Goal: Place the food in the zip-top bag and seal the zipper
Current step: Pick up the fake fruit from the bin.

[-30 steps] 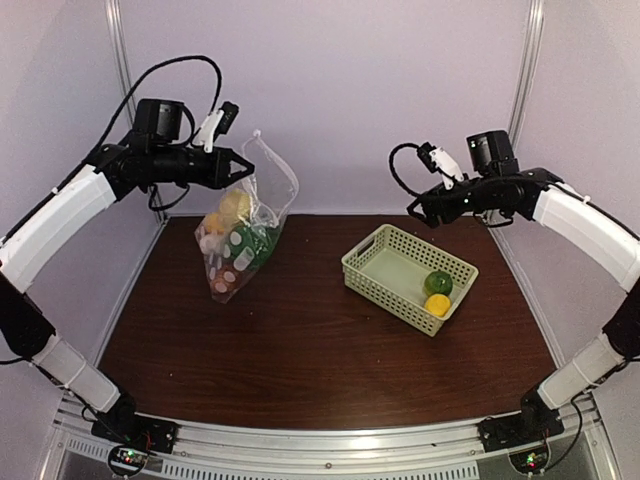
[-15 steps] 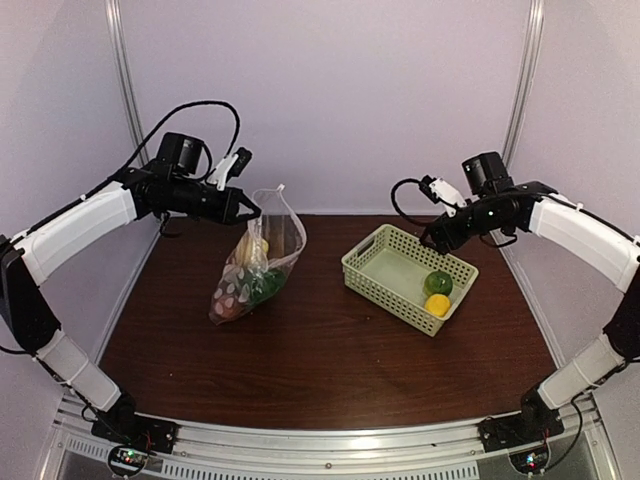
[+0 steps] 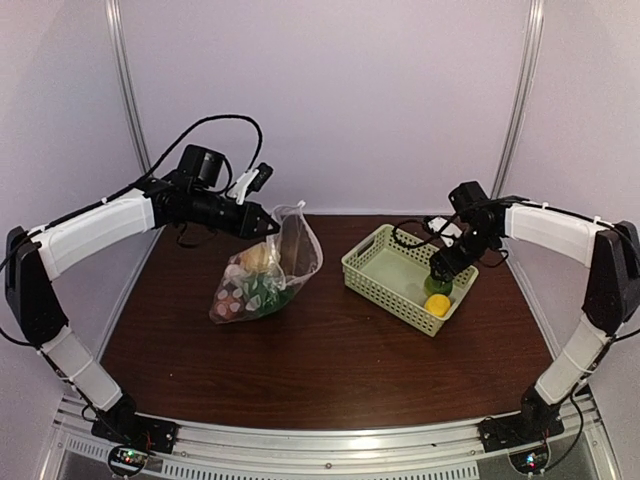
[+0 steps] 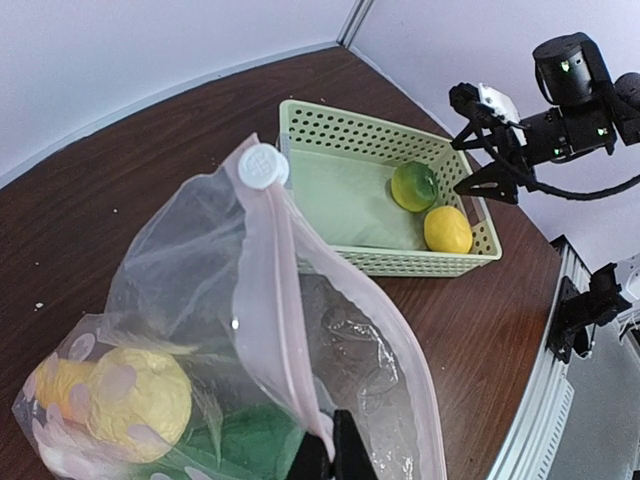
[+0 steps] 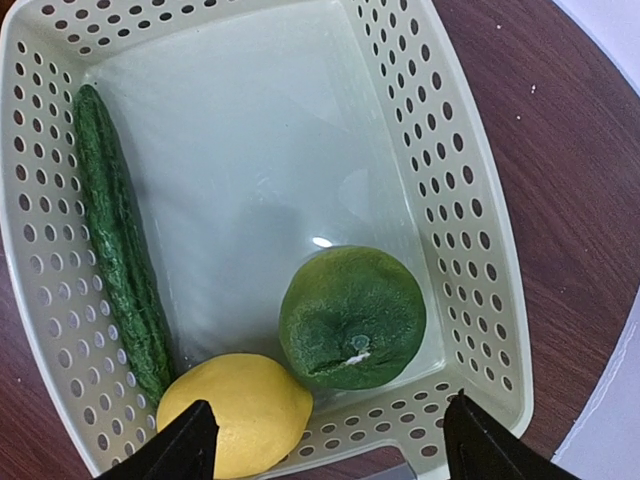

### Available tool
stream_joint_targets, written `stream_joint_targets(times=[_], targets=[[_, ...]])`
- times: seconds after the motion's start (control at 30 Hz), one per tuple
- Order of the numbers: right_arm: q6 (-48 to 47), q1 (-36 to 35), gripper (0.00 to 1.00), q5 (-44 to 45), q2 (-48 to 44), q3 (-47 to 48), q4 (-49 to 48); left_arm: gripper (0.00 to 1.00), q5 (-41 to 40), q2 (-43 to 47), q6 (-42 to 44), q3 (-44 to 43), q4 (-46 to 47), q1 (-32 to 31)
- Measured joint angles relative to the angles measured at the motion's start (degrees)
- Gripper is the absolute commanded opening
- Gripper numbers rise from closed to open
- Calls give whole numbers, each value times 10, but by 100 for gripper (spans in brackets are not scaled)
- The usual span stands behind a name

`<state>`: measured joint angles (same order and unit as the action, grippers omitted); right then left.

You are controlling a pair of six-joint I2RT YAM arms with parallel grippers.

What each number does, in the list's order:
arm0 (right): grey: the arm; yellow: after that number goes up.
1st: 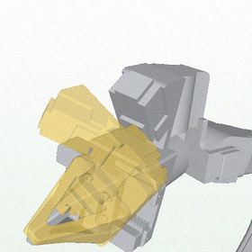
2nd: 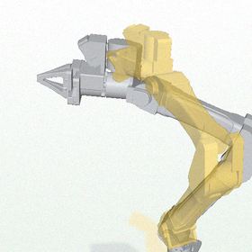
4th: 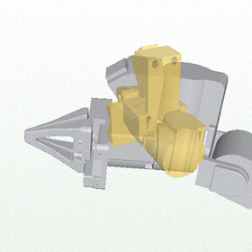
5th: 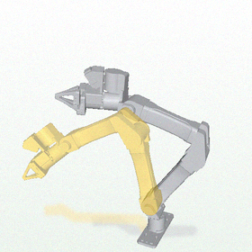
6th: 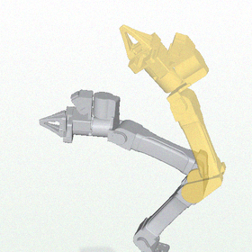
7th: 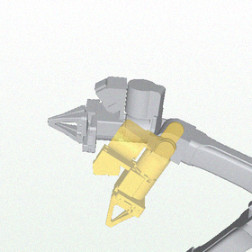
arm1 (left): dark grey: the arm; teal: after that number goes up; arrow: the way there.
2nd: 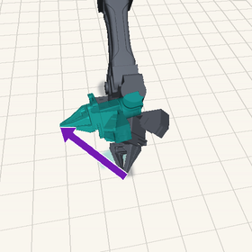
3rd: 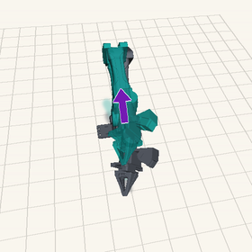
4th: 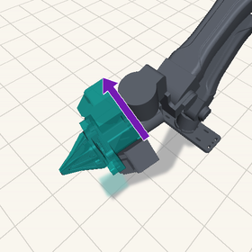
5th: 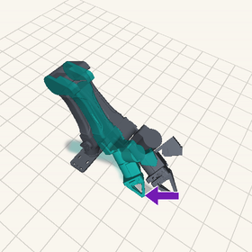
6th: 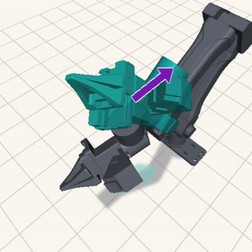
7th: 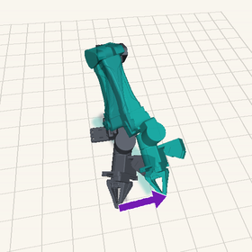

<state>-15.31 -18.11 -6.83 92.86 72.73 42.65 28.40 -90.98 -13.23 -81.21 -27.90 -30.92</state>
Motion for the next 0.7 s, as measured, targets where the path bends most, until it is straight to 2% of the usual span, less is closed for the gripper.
stream_joint_targets(times=[0.4,0.7], targets=[[12,5,81,19,97,2,-3,0,4,-22,0,0,1,-15],[19,12,81,20,121,13,-10,0,5,-23,0,0,1,-21]])
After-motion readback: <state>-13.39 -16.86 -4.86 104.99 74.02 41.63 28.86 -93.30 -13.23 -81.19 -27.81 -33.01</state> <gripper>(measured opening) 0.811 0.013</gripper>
